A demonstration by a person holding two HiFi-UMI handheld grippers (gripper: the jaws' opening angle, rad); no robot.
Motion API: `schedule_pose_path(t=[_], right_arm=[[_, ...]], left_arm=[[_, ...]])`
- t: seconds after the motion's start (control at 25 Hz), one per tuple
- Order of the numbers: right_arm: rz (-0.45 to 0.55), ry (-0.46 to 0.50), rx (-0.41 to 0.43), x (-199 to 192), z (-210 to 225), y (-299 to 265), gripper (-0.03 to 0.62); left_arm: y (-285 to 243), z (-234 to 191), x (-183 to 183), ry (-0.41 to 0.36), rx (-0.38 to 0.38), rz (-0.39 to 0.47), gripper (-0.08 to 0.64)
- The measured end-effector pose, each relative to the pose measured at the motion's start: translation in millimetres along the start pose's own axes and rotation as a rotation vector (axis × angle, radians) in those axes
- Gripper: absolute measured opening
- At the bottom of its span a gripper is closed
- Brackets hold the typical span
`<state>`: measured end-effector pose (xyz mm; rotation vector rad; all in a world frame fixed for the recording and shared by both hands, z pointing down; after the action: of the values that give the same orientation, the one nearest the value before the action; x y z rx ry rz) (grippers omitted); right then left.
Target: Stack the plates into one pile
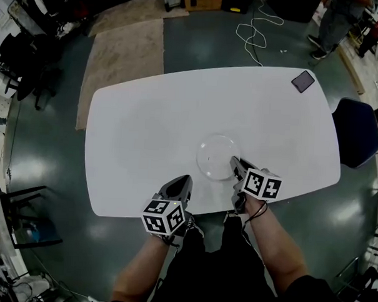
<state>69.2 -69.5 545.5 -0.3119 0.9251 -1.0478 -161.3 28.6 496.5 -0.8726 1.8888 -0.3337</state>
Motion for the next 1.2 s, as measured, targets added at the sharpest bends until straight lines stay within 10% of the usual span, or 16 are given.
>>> schedule_pose_path(t=[0.72, 1.2], right_arm=[[-0.009, 0.402, -0.230, 7, 6, -15, 0.115], [-0.016, 0.473, -0.294, 10, 12, -30, 0.117]], left_arm=[[-3, 1, -5, 0.032, 0.000, -0.008, 0.017], [-6, -9, -3, 0.045, -0.008, -0.012, 0.017]])
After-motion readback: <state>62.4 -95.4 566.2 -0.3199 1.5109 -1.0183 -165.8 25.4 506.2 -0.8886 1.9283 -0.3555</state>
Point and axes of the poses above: the fingertips, and each gripper's own axes: y backward along the fingers, z to its right, x out of its top, the point moved 8 cm from there along y, backward along the fingers, and after that the axes turned 4 degrees about -z, right-handed, at the moved point
